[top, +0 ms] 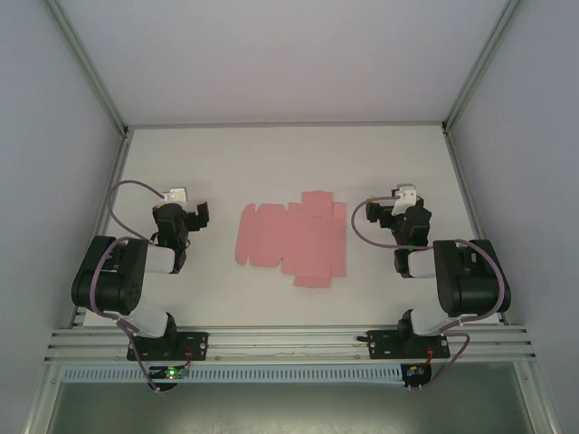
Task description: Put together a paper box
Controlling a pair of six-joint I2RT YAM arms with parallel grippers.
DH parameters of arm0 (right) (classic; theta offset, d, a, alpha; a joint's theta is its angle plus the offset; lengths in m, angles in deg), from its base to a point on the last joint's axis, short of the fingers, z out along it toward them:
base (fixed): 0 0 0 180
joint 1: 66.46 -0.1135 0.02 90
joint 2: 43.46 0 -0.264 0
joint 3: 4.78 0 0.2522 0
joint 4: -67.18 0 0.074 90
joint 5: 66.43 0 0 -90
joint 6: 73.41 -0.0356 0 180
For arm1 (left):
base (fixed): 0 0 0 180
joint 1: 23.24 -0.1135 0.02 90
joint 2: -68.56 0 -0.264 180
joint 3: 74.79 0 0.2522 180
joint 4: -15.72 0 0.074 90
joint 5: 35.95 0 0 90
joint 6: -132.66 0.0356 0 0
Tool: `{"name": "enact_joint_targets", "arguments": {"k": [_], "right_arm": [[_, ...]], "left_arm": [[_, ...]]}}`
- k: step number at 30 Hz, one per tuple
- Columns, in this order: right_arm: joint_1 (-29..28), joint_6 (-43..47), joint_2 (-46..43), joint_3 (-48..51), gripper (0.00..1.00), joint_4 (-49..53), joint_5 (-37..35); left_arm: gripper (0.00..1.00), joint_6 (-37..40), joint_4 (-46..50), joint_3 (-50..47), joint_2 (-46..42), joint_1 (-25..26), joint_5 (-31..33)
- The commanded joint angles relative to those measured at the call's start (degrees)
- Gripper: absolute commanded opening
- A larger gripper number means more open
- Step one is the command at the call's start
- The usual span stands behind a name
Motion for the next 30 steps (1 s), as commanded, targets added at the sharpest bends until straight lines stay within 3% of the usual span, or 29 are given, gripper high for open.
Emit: {"name": "enact_joint_targets", "arguments": {"k": [1,25,26,28,30], "right_arm": [[-0.5,-0.3,-0.9,-0.8,0.98,-0.7,-0.6],[-0.3,-1.9,-1.8,-1.4,0.98,-0.1,-3.3],[-0.7,-1.8,-4.3,-2.1,0.98,3.8,-4.9],[-3.0,-0.8,-13.5,-5.0,0.98,17.0,-10.4],[-4.5,-4.4,-21.1,-11.5,0.97,33.8,-9.0]], "left_arm": [[1.0,0.3,-1.3,0.5,-0.9,-0.7,-0.4],[1.0,0.6,-0.1,1.4,-1.0,-0.8,-1.9],[1.0,1.1,3.3,2.8,-2.6,-0.8,-2.8],[1.0,0.1,21.5,9.5,-9.2,-0.8,-1.4],[1.0,-4.6,35.8,15.7,-14.1,-0.8,-3.9]]}}
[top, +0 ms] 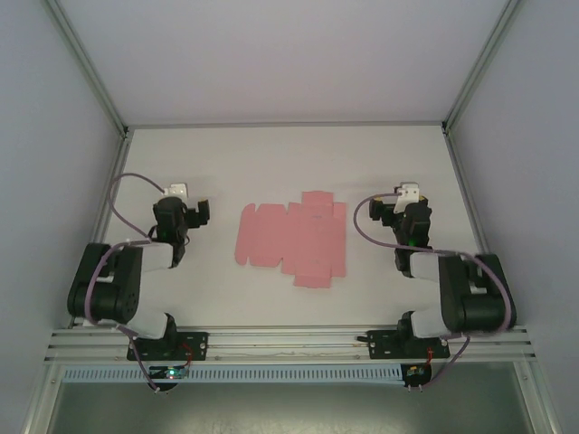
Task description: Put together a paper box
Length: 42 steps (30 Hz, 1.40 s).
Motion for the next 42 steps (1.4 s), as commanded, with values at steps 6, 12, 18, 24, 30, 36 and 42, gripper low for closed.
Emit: {"name": "enact_joint_targets", "arguments": {"k": [6,12,18,24,30,36,42], "right_arm": [[-12.7,-21.3,-12.0,-19.3,0.78,44.2,3.8],[-23.6,-25.1,1.1,-23.7,0.56,47.8,7.1],[-23.3,-25.9,14.0,-27.3,0.49,48.6,8.0],[-21.1,-27.0,22.1,-25.0,0.45,47.2,8.2],[-17.8,-29.4,26.4,-21.3,0.37,42.0,12.3],[-17.3,-29.6,28.4,-20.9,0.37,41.3,13.4],[-15.9,-30.0,28.7,-18.6,0.37,38.1,15.4]], "left_arm": [[1.0,-20.7,32.1,13.6,-8.9,1.4,-17.3],[1.0,-22.4,41.2,16.9,-2.9,10.5,-19.0],[1.0,-25.2,38.2,15.9,-0.7,13.0,-23.9],[1.0,-26.9,35.0,13.7,2.6,13.0,-29.0],[1.0,-28.0,32.4,14.4,7.0,13.0,-32.5],[1.0,-31.5,22.3,13.6,11.7,13.0,-42.4],[0.97,-33.1,16.5,13.4,14.2,13.0,-46.0]]}}
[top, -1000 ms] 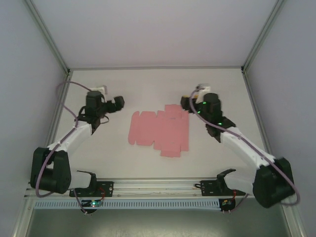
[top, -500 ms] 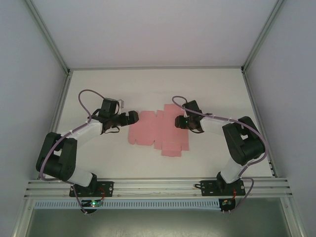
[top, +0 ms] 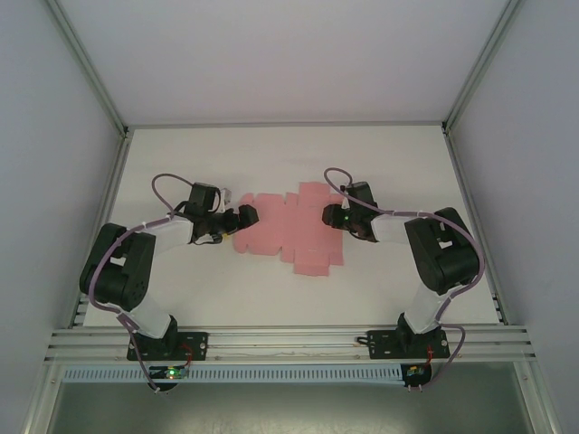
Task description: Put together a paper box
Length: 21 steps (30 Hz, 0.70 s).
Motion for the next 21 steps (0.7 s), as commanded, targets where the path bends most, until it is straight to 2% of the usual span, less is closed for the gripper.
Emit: {"name": "enact_joint_targets", "arguments": {"k": [1,4,8,12,16,18,21], "right_arm": [[0.8,-0.4,4.6,3.6,0.37,8.1,0.6],[0.8,0.1,5.0,3.6,0.37,7.5,0.9],[0.8,0.7,5.2,3.8,0.37,6.4,1.6],[1.2,1.3,4.2,4.6,0.37,5.2,2.1],[2.0,1.5,2.8,5.4,0.37,4.1,3.3],[2.1,1.4,2.2,5.6,0.38,3.9,3.4],[2.2,1.6,1.4,6.1,0.38,3.9,3.0]], "left_arm": [[0.93,-1.5,-12.6,-0.6,3.9,1.4,-9.7],[0.83,-4.5,-19.7,-1.6,3.4,1.4,-13.1],[0.54,-6.6,-23.9,-2.6,0.1,1.4,-14.0],[0.24,-5.2,-20.2,-2.4,-3.9,1.4,-11.4],[0.2,-5.1,-20.7,-3.3,-6.2,1.4,-12.1],[0.09,-5.5,-20.8,-3.6,-7.4,1.4,-12.3],[0.0,-5.9,-21.2,-4.5,-9.3,1.4,-11.4]]}}
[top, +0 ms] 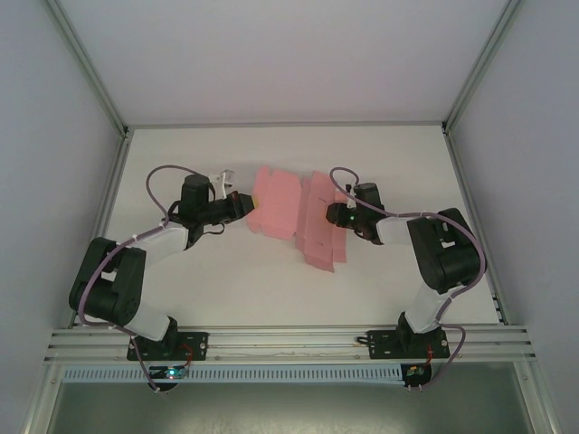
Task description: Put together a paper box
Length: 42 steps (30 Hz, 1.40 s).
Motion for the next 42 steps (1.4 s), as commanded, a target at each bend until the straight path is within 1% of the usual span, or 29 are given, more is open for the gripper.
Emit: {"name": "enact_joint_targets", "arguments": {"k": [1,4,7,9,11,12,13,14,17,19,20,23,25,27,29,30,31,33,36,38,39,40,42], "right_arm": [[0.1,0.4,1.3,3.5,0.39,9.6,1.0],[0.3,2.1,-2.2,4.4,0.46,8.4,2.0],[0.9,4.4,-10.0,4.9,0.59,9.0,2.9],[1.8,5.7,-17.5,5.2,0.71,10.1,4.2],[3.6,6.4,-25.1,6.2,0.9,10.7,6.5],[4.9,6.1,-28.4,7.1,0.96,10.7,7.9],[6.4,5.4,-31.4,8.0,0.98,10.6,9.3],[8.4,4.8,-34.3,9.1,0.98,10.4,11.6],[13.1,3.5,-40.8,12.3,0.98,7.7,21.0],[14.0,1.9,-43.8,14.2,0.98,3.4,26.7],[14.1,0.5,-44.7,14.9,0.98,1.2,28.2],[14.3,-3.6,-45.3,15.8,0.97,-5.6,34.2],[14.3,-8.2,-44.7,16.4,0.93,-12.4,37.6],[14.3,-11.2,-43.8,16.4,0.86,-17.4,40.3],[14.2,-13.4,-43.0,16.2,0.7,-20.1,41.7],[14.1,-14.6,-42.7,16.3,0.65,-21.6,41.9],[13.9,-15.8,-42.5,16.5,0.61,-23.7,42.5],[13.1,-17.5,-42.3,16.7,0.59,-27.1,43.2],[11.5,-17.5,-43.1,16.0,0.45,-27.1,42.9],[11.0,-17.4,-44.1,15.8,0.31,-26.8,42.4],[10.9,-16.8,-44.8,15.6,0.21,-25.6,41.9],[10.9,-15.6,-45.7,15.3,0.12,-23.4,41.0],[10.8,-10.6,-47.8,14.3,0.02,-15.8,38.8]], "left_arm": [[0.0,0.5,-1.6,-1.5,-2.4,0.9,-0.5],[0.0,4.0,0.7,-1.5,-4.5,0.9,-0.4],[0.0,6.5,-0.6,-2.4,-7.6,0.9,-1.4],[0.0,8.0,-1.0,-2.5,-10.5,1.0,-3.4],[0.0,8.3,-2.6,-3.1,-14.2,1.2,-4.9],[0.0,8.2,-3.9,-3.6,-16.2,1.2,-5.6],[0.0,7.7,-4.9,-4.1,-18.3,1.4,-5.8],[0.0,7.3,-5.5,-4.5,-20.9,1.7,-5.5],[0.0,7.0,-4.4,-5.2,-27.9,2.3,-2.9],[0.0,6.2,-5.6,-5.9,-32.0,2.7,-3.0],[0.0,5.5,-6.5,-6.1,-33.8,2.9,-3.0],[0.0,4.6,-6.6,-6.4,-38.8,3.6,-2.6],[0.0,4.5,-5.8,-6.5,-41.6,3.9,-2.0],[0.0,4.5,-4.6,-6.6,-43.6,4.3,-1.3],[0.0,4.1,-4.4,-7.2,-45.2,4.5,0.2],[0.0,3.9,-4.2,-7.5,-45.8,4.5,0.6],[0.0,3.8,-4.2,-7.7,-46.2,4.5,0.9],[0.0,3.6,-4.1,-8.0,-46.9,4.6,1.2],[0.0,4.1,-2.9,-8.1,-47.6,4.6,2.6],[0.0,4.6,-2.4,-8.3,-48.1,4.6,3.3],[0.0,4.6,-1.8,-8.5,-48.5,4.5,4.6],[0.0,4.9,-1.0,-8.7,-48.9,4.6,5.7],[0.0,5.9,2.1,-8.9,-49.8,4.6,9.0]]}}
